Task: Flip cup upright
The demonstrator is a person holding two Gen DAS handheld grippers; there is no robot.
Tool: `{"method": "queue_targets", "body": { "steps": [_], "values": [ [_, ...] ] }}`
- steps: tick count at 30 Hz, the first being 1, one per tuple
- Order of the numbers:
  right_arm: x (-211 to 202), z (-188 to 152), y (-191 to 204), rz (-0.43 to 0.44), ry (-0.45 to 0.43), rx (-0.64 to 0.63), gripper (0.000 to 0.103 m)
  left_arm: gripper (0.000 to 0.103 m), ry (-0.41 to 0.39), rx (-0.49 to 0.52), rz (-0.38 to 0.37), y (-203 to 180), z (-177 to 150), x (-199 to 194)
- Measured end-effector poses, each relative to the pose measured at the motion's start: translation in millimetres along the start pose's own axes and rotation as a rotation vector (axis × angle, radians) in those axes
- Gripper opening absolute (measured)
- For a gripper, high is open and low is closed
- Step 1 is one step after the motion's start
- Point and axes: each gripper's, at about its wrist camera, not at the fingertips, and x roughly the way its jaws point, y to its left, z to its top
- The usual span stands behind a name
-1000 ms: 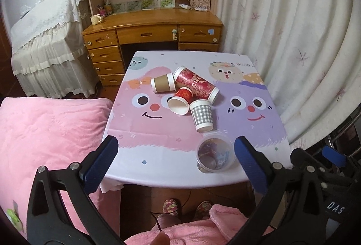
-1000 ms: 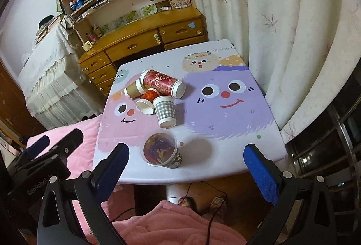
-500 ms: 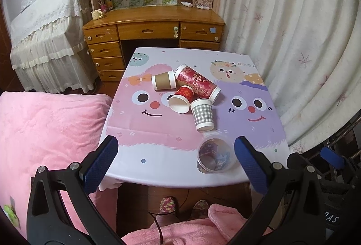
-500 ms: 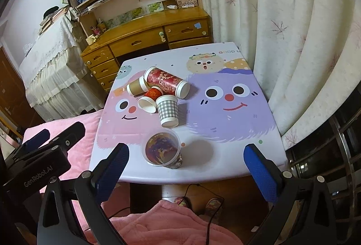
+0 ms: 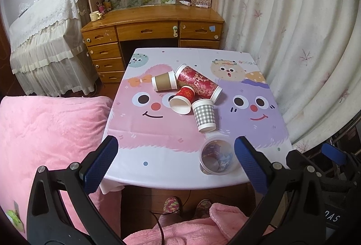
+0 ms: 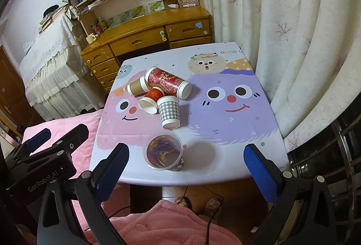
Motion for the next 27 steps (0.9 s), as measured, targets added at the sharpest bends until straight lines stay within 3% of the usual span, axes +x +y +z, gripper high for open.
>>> {"method": "queue_targets", "body": {
  "steps": [27],
  "values": [
    [11.4, -0.2, -2.6, 0.015, 0.015, 0.003, 0.103, 0.102, 0.005, 0.012, 0.000, 1.5, 3.2, 1.8]
  ]
}}
